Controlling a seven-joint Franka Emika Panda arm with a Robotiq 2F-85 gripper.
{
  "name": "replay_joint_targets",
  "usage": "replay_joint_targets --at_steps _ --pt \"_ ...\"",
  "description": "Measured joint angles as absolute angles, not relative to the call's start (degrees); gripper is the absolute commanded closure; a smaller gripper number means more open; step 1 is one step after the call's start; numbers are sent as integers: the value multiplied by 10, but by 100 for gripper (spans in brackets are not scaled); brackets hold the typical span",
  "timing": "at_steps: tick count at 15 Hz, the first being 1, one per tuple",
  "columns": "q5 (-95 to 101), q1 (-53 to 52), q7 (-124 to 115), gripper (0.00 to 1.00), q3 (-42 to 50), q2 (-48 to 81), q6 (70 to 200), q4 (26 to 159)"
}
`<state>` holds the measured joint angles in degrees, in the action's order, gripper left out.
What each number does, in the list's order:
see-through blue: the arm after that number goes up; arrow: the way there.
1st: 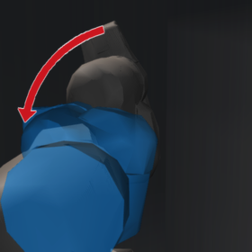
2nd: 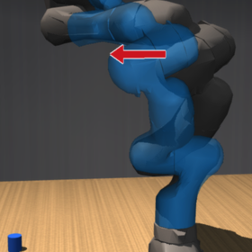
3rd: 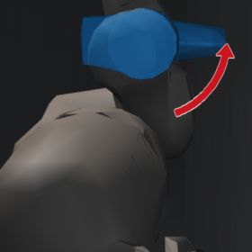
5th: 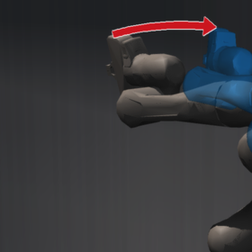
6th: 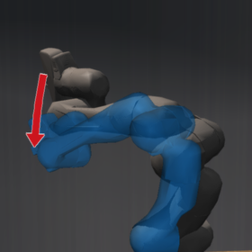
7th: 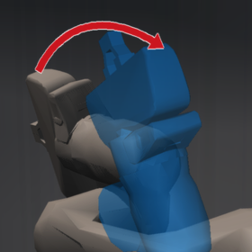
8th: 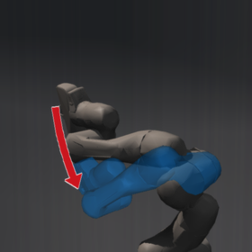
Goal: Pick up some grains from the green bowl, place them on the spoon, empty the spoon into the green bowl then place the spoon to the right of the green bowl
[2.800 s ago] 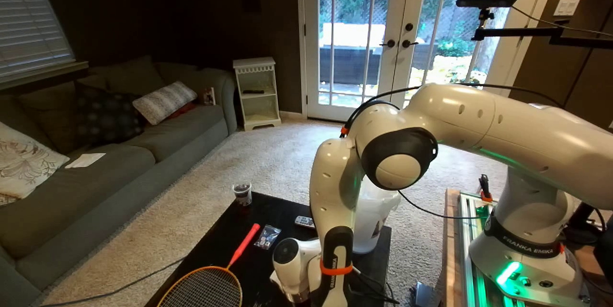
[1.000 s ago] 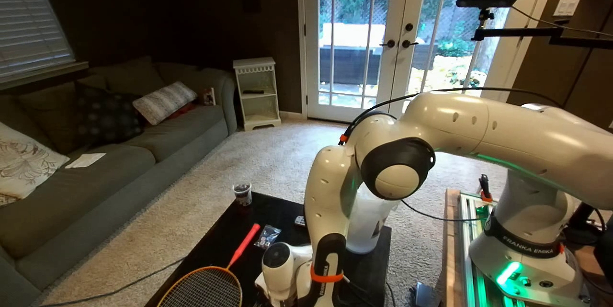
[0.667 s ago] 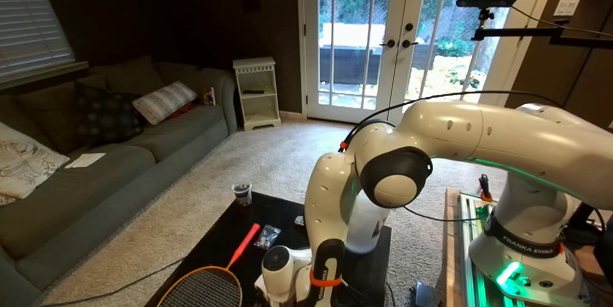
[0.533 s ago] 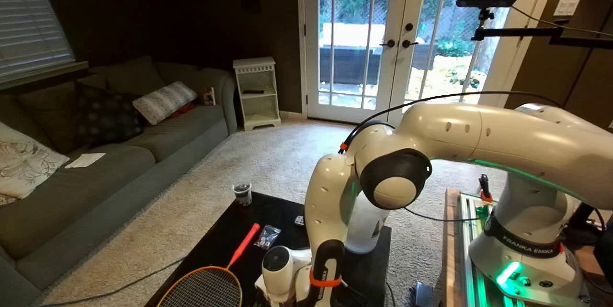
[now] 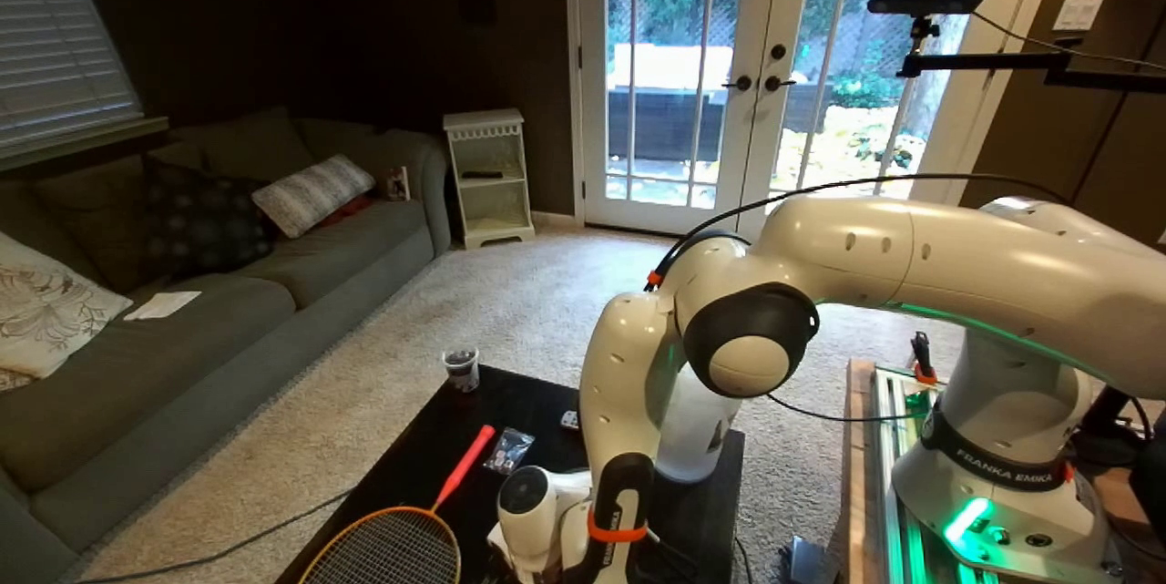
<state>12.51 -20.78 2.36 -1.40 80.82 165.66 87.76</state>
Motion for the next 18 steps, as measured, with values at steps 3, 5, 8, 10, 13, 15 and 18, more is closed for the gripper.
replay_joint_targets --at_steps 3,5,8,10,13,15,18 --pt "125 -207 24 44 -14 808 1646 878" --pt "125 -207 24 59 -14 808 1640 877" --pt "125 -207 24 82 -14 808 1636 877" --pt "125 -207 24 97 -16 808 1634 875" --pt "125 -207 24 100 -20 807 1632 875" --pt "125 -207 24 98 -20 807 1630 874" --pt "125 -207 24 98 -20 807 1630 874"
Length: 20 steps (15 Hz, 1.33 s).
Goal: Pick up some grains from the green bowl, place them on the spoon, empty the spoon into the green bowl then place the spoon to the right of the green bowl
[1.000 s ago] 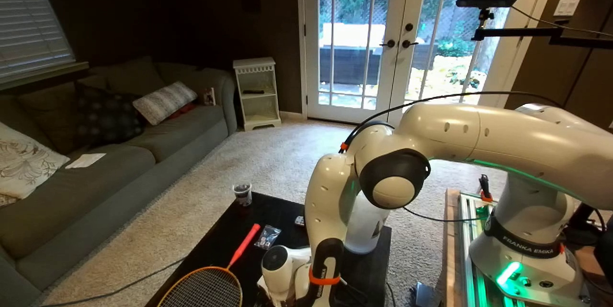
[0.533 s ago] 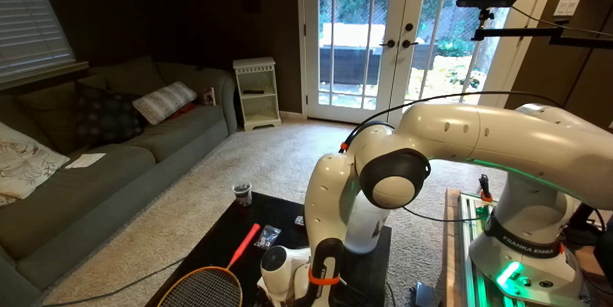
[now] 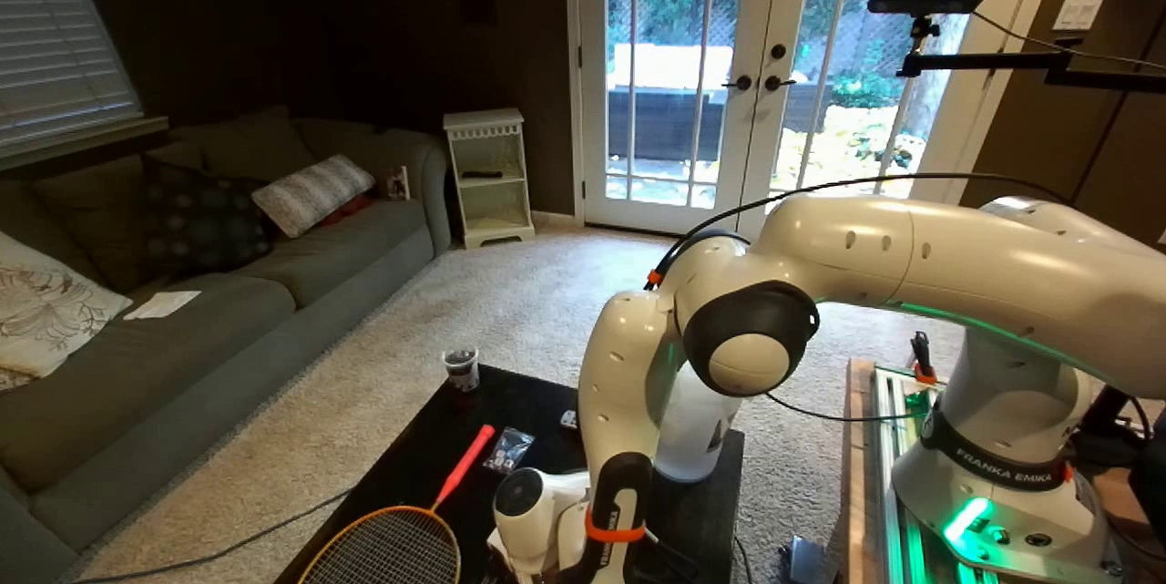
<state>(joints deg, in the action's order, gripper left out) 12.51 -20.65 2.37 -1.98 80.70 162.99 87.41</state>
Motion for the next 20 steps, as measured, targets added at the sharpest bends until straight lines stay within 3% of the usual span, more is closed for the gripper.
replay_joint_targets --at_steps 20 --pt "125 -208 -10 98 5 724 1635 927"
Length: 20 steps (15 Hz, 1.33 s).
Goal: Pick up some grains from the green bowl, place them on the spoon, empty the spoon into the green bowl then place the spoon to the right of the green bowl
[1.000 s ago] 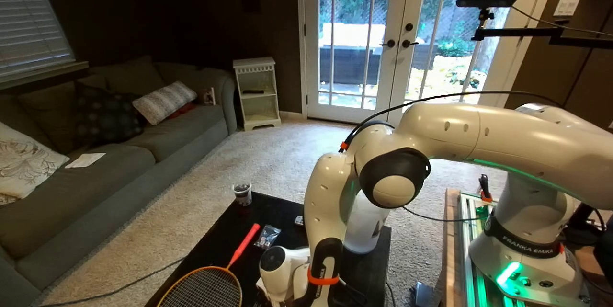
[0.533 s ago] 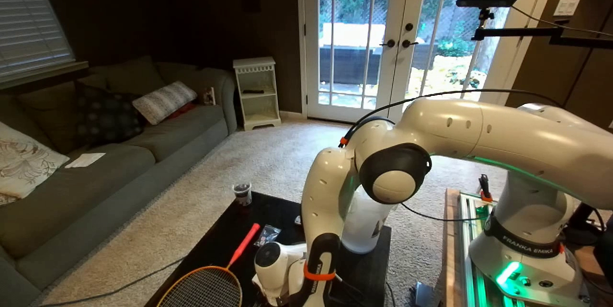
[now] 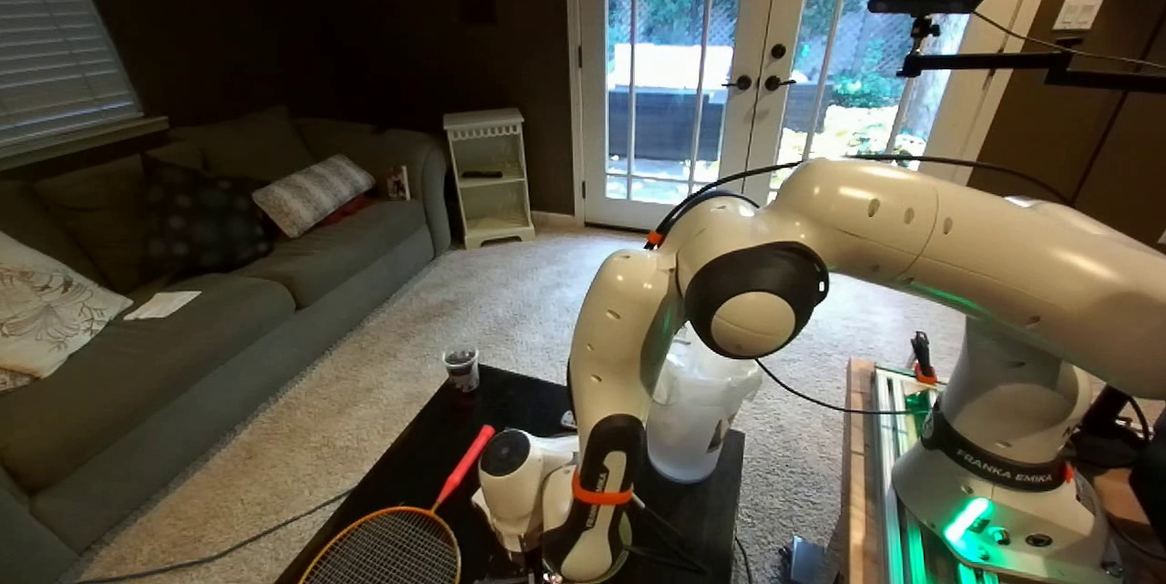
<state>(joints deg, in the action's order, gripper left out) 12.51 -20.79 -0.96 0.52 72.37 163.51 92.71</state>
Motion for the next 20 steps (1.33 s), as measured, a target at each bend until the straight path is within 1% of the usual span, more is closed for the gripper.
replay_joint_targets --at_steps 3,7,12,17,20 --pt "125 -224 -33 98 38 688 1673 971" --pt "124 -277 -90 98 95 660 1740 1032" --pt "79 -355 -127 98 151 649 1883 1124" --pt "-32 -369 -106 98 152 649 2049 1213" --pt "-85 -355 -83 98 135 650 2115 1243"
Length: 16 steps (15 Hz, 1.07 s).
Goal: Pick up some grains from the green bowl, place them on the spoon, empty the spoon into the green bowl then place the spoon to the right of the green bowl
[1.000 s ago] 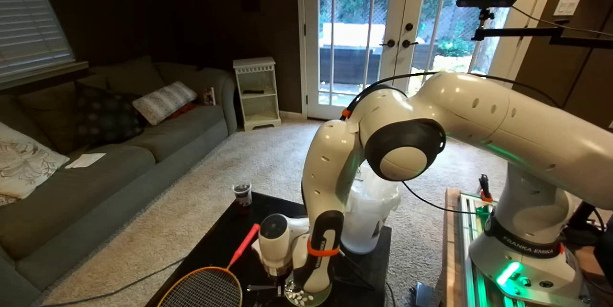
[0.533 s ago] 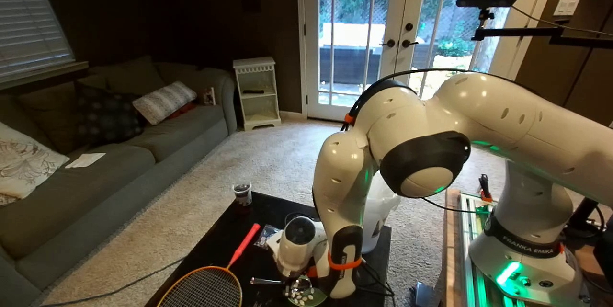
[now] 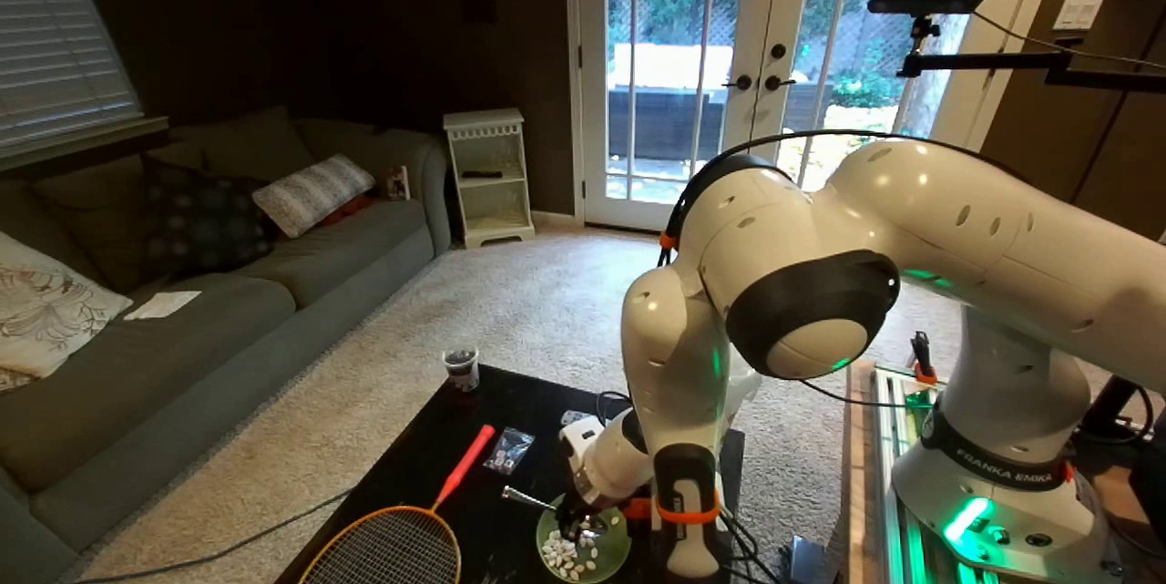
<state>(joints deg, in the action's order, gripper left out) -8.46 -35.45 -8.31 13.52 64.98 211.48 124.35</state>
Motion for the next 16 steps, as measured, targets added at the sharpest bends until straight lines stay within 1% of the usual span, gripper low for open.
replay_joint_targets --at_steps 3,4,7,10,11,16 --pt "-98 -321 -59 98 105 652 2154 1254" --pt "-98 -308 -49 91 93 652 2166 1256" --pt "-98 -280 -30 91 70 651 2194 1257" --pt "-98 -277 -28 91 68 651 2196 1258" --pt "-98 -277 -28 98 68 651 2196 1258" --pt "-98 -254 -12 98 50 652 2216 1254"
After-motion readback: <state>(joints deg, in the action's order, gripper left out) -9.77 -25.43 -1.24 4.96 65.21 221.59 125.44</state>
